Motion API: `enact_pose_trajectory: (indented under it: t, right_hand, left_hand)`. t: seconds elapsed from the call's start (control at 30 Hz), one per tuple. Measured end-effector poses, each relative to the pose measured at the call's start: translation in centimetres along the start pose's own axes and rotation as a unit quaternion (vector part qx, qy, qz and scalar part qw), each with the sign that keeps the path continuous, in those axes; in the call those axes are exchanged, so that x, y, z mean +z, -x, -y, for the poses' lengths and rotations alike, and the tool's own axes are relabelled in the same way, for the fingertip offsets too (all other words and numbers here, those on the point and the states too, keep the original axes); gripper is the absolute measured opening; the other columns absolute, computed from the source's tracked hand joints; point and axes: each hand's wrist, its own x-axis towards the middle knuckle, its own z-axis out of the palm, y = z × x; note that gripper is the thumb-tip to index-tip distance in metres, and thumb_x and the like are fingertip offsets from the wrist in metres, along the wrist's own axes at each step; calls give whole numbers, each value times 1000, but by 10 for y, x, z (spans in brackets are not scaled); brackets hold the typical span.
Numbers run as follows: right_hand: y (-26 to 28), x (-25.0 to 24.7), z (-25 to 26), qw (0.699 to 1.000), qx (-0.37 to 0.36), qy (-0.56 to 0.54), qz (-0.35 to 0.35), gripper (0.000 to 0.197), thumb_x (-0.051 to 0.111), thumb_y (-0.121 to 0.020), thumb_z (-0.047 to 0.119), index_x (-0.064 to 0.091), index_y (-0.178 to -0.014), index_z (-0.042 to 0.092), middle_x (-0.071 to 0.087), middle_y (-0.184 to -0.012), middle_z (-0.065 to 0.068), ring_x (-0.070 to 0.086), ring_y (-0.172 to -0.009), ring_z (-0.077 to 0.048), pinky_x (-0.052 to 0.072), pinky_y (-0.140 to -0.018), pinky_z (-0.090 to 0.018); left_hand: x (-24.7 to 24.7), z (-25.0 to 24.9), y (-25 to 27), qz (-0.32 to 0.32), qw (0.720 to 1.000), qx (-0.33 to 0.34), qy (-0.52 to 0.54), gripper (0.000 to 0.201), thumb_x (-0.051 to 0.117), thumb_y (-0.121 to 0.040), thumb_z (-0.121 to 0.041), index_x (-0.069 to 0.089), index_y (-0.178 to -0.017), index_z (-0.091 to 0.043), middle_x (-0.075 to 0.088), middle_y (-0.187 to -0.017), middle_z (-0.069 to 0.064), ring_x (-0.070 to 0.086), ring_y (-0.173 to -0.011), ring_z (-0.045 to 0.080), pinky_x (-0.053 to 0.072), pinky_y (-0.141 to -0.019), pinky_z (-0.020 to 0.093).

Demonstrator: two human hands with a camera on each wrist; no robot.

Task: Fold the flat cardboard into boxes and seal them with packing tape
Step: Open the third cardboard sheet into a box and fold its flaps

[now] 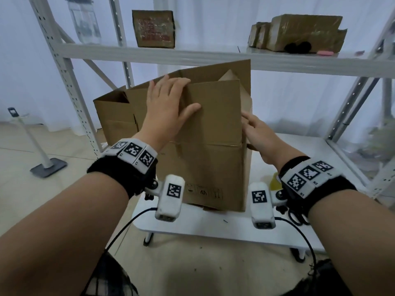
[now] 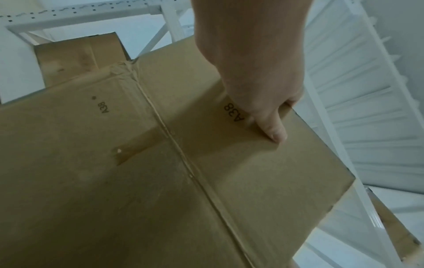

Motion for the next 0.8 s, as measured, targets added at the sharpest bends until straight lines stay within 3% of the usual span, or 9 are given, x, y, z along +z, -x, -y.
enact_pose_trajectory:
  t: [0.1,0.2,0.33,0.43,0.5,0.6,0.7,0.73,0.8]
  right_hand:
    - [1,3,-15,996,58,32,55,52,41,-97,54,29,-147,45,56,-130,4,55,-112,-21,50,-81,-40]
    - [7,3,-27,993,91,35,68,38,41,-101,43,38,-139,46,63,-101,-1,60,-88,-23,58,-78,-45]
    - [8,-1,-24,995,94,-9,33,47,36,-94,65,53,-128,38,60,-116,2,56,-109,-26,54,-88,-44]
    - [7,-1,-13,999,31,-10,-3,53,34,-98,61,46,-139,30,51,-139,5,47,-127,-19,44,-100,-41]
    - [9,-1,-8,999,-45,6,-7,37,46,-102,34,47,-139,26,54,-134,4,51,-120,-16,49,-98,-33]
    - [11,-2,-5,992,-110,38,39,33,51,-97,1,58,-123,20,63,-110,9,59,-102,-7,56,-80,-19]
    - [16,-1,2,985,-138,56,86,24,52,-98,7,63,-103,28,67,-90,26,61,-87,9,48,-72,-9]
    - [15,1,4,983,-144,67,93,23,51,-100,13,62,-103,32,66,-91,30,59,-89,14,45,-77,-9]
    - [13,6,12,976,-165,103,102,22,46,-103,25,58,-116,38,62,-112,28,52,-111,14,40,-97,-15]
  left_hand:
    - [2,-6,3,-17,999,0,31,37,47,-96,-42,55,-124,-19,57,-119,4,45,-122,26,11,-116,46]
    - [7,-17,6,7,999,40,22,44,40,-93,-50,61,-118,-20,59,-107,3,48,-111,28,18,-107,43]
    - [9,-14,8,12,999,40,31,48,35,-92,-50,59,-120,-19,58,-112,4,47,-116,28,15,-112,44]
    - [11,-14,14,4,998,54,38,49,35,-92,-55,58,-117,-20,56,-111,3,45,-115,26,14,-112,43]
    - [13,-19,20,-8,998,56,41,50,39,-89,-59,58,-112,-18,55,-108,4,45,-112,26,14,-111,43]
    - [10,-18,27,-34,996,68,41,48,46,-86,-57,58,-106,-16,51,-101,2,44,-106,26,18,-107,46]
    - [2,-14,30,-50,995,42,80,39,38,-90,-52,55,-93,-17,40,-94,-5,39,-97,18,18,-98,38]
    - [-2,-13,30,-60,994,24,88,37,34,-91,-50,52,-87,-18,38,-92,-6,37,-94,15,17,-94,35]
    - [-6,-9,32,-77,994,-1,79,34,28,-93,-47,47,-82,-20,38,-90,-5,36,-91,15,17,-90,33]
